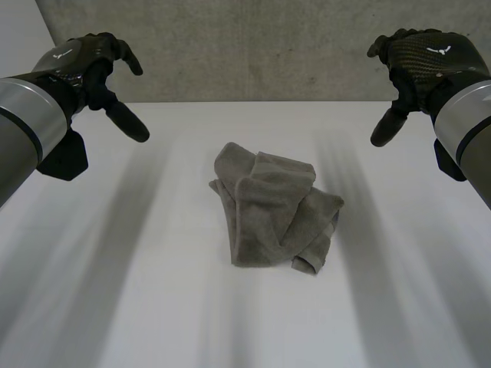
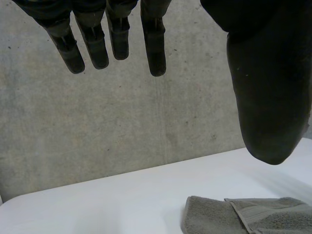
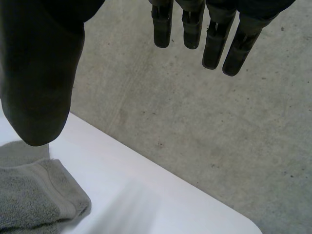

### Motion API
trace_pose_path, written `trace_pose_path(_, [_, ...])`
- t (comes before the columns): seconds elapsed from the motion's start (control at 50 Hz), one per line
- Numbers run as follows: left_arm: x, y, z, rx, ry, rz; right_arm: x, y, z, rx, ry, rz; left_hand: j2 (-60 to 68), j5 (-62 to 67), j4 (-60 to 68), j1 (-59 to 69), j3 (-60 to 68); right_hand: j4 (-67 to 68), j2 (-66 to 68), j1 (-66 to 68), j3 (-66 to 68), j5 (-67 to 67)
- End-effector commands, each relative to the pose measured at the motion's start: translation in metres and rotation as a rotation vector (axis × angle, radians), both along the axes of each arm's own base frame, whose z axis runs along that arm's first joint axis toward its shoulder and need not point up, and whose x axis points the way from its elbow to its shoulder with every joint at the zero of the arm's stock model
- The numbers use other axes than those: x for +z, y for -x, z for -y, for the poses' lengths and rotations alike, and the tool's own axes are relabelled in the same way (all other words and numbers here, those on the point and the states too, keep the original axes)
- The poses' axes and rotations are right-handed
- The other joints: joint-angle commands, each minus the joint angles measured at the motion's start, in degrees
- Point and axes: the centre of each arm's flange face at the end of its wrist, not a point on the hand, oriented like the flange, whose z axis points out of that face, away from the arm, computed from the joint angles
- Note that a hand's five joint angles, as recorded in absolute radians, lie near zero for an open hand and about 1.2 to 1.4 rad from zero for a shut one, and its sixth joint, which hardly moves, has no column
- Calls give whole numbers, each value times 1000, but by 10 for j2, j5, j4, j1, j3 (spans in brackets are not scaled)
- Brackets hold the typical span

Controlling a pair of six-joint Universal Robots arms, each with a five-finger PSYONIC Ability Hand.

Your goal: Fold the towel.

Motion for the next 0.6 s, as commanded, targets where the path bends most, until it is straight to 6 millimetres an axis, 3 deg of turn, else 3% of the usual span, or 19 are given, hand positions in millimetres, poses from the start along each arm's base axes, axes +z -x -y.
trace_pose_path(0.02, [-1, 1, 0, -5, -2, 1, 0, 0, 1, 0, 2, -3, -38, -24, -45, -46, -39, -46, -46, -33, -41, -33])
trace_pose_path(0.3, [-2, 1, 0, -5, -5, 2, 2, 2, 3, -5, 8, -1, -38, -24, -45, -46, -39, -46, -46, -33, -41, -33])
trace_pose_path(0.42, [-17, 10, 2, -40, -47, 19, 4, -2, 3, 27, 24, -18, -29, -16, -37, -37, -30, -46, -46, -33, -41, -33])
trace_pose_path(0.48, [-56, 35, 0, -141, -163, 56, -14, -19, 4, 205, 60, -221, -24, -10, -32, -32, -25, -46, -46, -33, -41, -33])
trace_pose_path(0.5, [-56, 35, 0, -141, -164, 57, -14, -19, 4, 206, 60, -222, -24, -10, -32, -32, -25, -46, -46, -33, -41, -33])
trace_pose_path(0.54, [-87, 51, -4, -183, -247, 84, -33, -32, 3, 335, 83, -346, -26, -12, -33, -34, -27, -46, -46, -33, -41, -33])
trace_pose_path(0.56, [-87, 51, -4, -184, -248, 85, -33, -32, 3, 336, 84, -346, -26, -12, -33, -34, -27, -46, -46, -33, -41, -33])
trace_pose_path(0.6, [-114, 61, -7, -202, -317, 108, -47, -44, 6, 420, 102, -407, -26, -12, -33, -34, -27, -46, -46, -33, -41, -33])
